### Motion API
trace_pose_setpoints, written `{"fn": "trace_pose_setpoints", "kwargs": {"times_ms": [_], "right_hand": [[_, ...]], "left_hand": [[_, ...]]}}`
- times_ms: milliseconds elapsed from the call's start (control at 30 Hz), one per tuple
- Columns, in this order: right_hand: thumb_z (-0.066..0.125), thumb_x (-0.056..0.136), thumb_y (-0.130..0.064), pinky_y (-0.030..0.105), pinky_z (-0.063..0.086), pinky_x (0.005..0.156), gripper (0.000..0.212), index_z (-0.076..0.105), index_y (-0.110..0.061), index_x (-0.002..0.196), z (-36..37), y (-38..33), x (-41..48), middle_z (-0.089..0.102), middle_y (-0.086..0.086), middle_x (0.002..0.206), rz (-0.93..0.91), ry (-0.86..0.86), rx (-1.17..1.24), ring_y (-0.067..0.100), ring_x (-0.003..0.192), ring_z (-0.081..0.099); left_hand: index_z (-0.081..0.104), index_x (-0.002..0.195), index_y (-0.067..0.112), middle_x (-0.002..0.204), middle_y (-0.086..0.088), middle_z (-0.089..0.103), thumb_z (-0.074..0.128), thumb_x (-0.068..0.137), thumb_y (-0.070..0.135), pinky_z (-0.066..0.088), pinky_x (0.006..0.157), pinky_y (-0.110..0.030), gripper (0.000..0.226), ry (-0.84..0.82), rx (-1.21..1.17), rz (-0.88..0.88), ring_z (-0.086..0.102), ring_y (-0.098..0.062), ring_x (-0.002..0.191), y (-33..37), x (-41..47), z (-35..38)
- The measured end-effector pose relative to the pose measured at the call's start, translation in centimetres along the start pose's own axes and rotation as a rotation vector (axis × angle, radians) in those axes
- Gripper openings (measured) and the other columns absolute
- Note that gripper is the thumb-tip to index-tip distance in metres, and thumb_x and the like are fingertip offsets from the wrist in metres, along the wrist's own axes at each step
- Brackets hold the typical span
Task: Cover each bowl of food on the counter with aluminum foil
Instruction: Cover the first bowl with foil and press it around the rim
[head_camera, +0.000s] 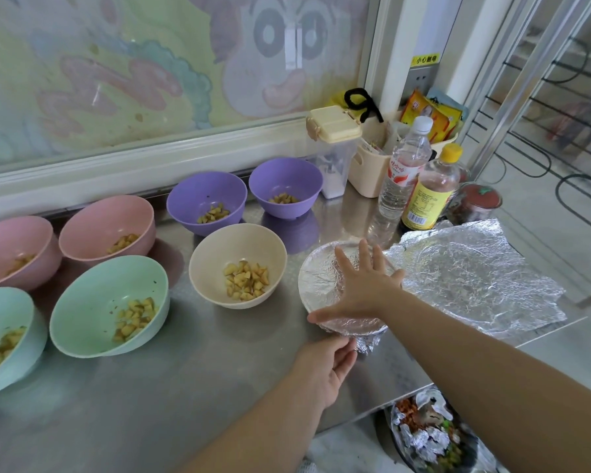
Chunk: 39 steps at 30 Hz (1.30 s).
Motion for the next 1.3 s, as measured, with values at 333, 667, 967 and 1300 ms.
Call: {"fn": "trace_pose_setpoints", "kwargs": {"times_ms": [333, 667, 967, 1300], "right_hand": [[0.053, 0.038, -0.105, 0.079, 0.007, 0.111, 0.155, -0.023, -0.038, 0.156, -0.1, 0.0, -0.1, -0.035, 0.01, 0.162, 0.01, 0.009, -0.031, 0.037, 0.15, -0.029], [0.044, 0.043, -0.108, 0.075, 0.008, 0.112, 0.151, -0.027, -0.033, 0.155, 0.3, 0.5, -0.7, -0.037, 0.016, 0.16, 0.104, 0.034, 0.064, 0.039, 0.15, -0.028], [0.052, 0.06, -0.098, 0.067, 0.005, 0.119, 0.14, -0.023, -0.031, 0.157, -2.0, 3.9, -1.6, -0.031, 0.017, 0.162, 0.172, -0.004, 0.237, 0.04, 0.152, -0.019], [0.04, 0.021, -0.113, 0.076, 0.001, 0.114, 0.165, -0.027, -0.041, 0.153, -2.6, 1.2, 3.3, -0.034, 0.014, 0.161, 0.033, 0.039, 0.136, 0.041, 0.145, -0.036]], "left_hand": [[0.056, 0.113, -0.02, 0.116, -0.035, 0.062, 0.032, 0.1, 0.007, 0.048, 0.094, -0.049, 0.038, -0.105, -0.074, -0.099, 0.061, -0.044, 0.102, 3.7, -2.8, -0.4], [0.034, 0.143, -0.015, 0.143, -0.037, 0.042, 0.03, 0.105, 0.038, 0.023, 0.12, -0.051, 0.066, -0.183, -0.094, -0.164, 0.032, -0.047, 0.142, 6.4, -4.0, 1.7], [0.068, 0.097, 0.02, 0.094, 0.008, 0.069, 0.047, 0.099, 0.013, 0.04, 0.102, -0.033, 0.022, -0.061, 0.359, 0.326, 0.06, -0.005, 0.089, 10.2, -1.9, 0.5], [0.053, 0.119, 0.029, 0.111, 0.006, 0.067, 0.064, 0.089, 0.007, 0.045, 0.074, -0.024, 0.039, -0.023, 0.575, 0.522, 0.058, -0.007, 0.084, 9.7, 1.8, 0.0]]}}
Point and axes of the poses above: each hand's wrist, its own x-axis towards the middle knuckle, its own z-axis out of the palm, y = z × x, the point moved 9 cm from there along x, towards the middle knuckle
